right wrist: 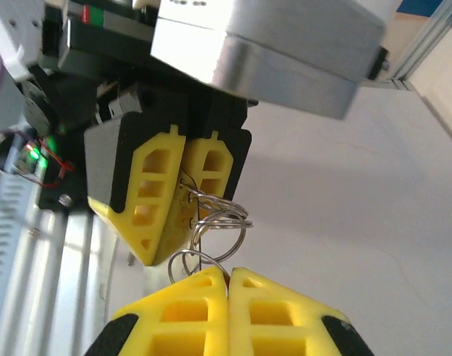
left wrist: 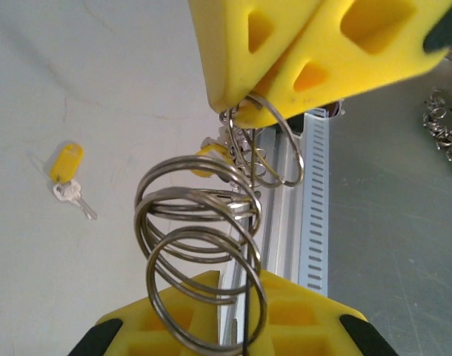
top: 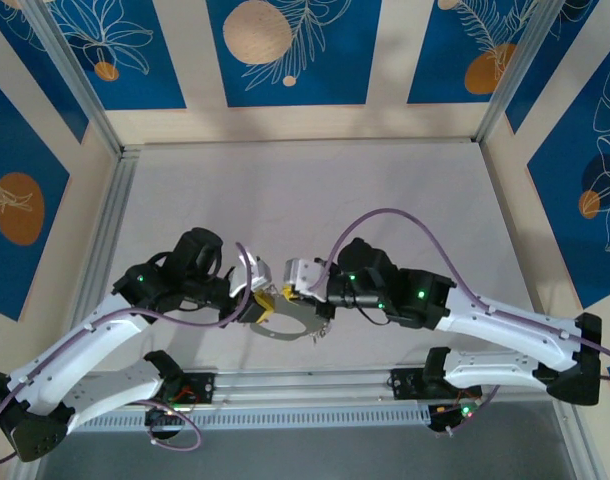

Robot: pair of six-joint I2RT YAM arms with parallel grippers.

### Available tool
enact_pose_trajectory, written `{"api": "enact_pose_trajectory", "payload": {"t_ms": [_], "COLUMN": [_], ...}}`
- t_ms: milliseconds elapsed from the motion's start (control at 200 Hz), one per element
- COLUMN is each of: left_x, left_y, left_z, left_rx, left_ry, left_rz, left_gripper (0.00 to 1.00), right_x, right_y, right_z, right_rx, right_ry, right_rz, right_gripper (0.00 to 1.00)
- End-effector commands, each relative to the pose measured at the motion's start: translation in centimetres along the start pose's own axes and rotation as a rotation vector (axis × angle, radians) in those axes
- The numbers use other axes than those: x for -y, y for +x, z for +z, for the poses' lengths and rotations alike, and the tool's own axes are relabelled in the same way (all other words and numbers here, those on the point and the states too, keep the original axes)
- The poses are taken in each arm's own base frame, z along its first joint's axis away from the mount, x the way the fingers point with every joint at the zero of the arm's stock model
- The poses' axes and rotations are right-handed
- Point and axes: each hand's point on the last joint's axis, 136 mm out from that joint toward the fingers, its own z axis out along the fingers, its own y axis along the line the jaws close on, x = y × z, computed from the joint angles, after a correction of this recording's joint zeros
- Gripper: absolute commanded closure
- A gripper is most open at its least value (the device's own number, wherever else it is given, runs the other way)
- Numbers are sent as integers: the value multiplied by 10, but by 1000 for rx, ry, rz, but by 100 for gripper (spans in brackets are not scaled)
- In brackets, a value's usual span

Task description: Put the keys on the keyring

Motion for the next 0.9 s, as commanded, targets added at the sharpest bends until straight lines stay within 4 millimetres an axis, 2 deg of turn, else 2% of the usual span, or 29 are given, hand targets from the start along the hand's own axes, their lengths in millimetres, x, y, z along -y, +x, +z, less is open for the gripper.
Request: {"api": "enact_pose_trajectory", "payload": {"t_ms": [0,230,440,670,895], "left_x": [1,-1,-4,-8,-10], "left_y": [-24,-22,-22,-21,-23], "left_z": [-4,-3,-3,-4,-5], "left_rx": [63,61,59,67,80], "left_ry": [-8,-20,-34,-63,-80], "left_rz": [78,78,77,82,88], "left_gripper": [100,100,100,100,100], "right_x": [4,0,-7,-6,-7], "right_y": [-23,-39,-47,-49,-41], "right_z": [3,-10,-7,-16,-20], "right_rx": [32,116,117,140,125], "right_ry": [67,129,203,240,243], "right_rz": [-164,-264,-399,-408,-402], "right_gripper": [100,100,100,100,100]}}
